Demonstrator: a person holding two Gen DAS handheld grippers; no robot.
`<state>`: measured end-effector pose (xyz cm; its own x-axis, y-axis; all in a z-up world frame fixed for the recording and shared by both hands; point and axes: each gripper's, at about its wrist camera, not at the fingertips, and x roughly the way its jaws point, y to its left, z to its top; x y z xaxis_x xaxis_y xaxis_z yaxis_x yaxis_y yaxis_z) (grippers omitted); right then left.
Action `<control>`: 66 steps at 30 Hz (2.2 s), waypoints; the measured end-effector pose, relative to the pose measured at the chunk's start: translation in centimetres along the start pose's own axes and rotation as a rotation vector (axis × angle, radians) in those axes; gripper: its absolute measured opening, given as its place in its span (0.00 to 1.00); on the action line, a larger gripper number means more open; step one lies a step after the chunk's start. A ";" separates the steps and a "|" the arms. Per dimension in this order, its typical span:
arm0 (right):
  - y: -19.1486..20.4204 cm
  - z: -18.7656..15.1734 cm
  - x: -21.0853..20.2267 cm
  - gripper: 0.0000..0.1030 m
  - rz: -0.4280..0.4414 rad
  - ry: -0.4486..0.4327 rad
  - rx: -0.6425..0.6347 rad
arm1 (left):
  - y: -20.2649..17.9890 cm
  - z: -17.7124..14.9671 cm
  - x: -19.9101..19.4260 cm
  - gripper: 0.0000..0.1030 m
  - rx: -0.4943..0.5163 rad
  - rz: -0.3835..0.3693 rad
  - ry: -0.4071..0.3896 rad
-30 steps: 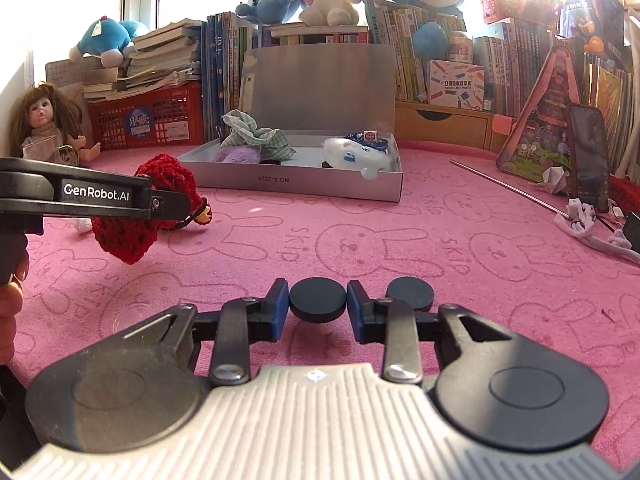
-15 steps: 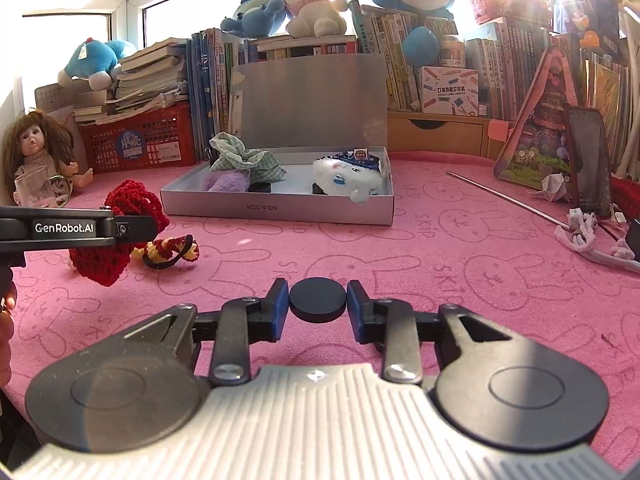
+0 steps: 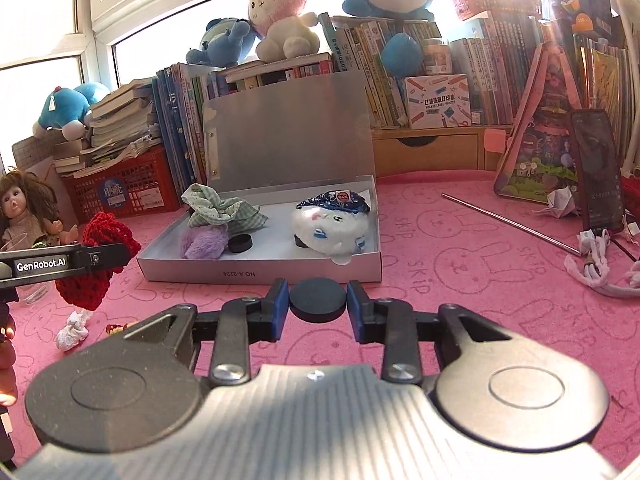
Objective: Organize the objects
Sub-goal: 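Carry the red knitted toy and black disc over the white box with both grippers, then lower the red toy and black disc into the box and open both grippers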
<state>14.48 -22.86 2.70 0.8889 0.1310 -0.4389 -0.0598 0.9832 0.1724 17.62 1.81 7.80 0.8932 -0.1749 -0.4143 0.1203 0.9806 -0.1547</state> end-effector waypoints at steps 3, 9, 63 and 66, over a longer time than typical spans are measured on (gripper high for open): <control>-0.3 1.5 0.9 0.35 0.008 -0.002 0.009 | 0.0 1.5 0.8 0.45 0.003 -0.006 -0.009; -1.2 4.4 2.6 0.35 0.035 0.007 0.062 | -0.3 3.7 2.6 0.45 0.012 -0.005 -0.003; -5.2 11.5 28.1 0.60 -0.005 0.279 0.182 | 2.4 8.7 30.8 0.72 -0.096 0.022 0.315; -5.1 11.8 26.9 0.62 -0.009 0.266 0.173 | 2.4 9.2 29.4 0.79 -0.107 0.005 0.302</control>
<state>44.05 -25.88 0.46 0.7375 0.1731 -0.6528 0.0464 0.9513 0.3047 48.15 -0.21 3.50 0.7228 -0.2041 -0.6602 0.0555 0.9694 -0.2389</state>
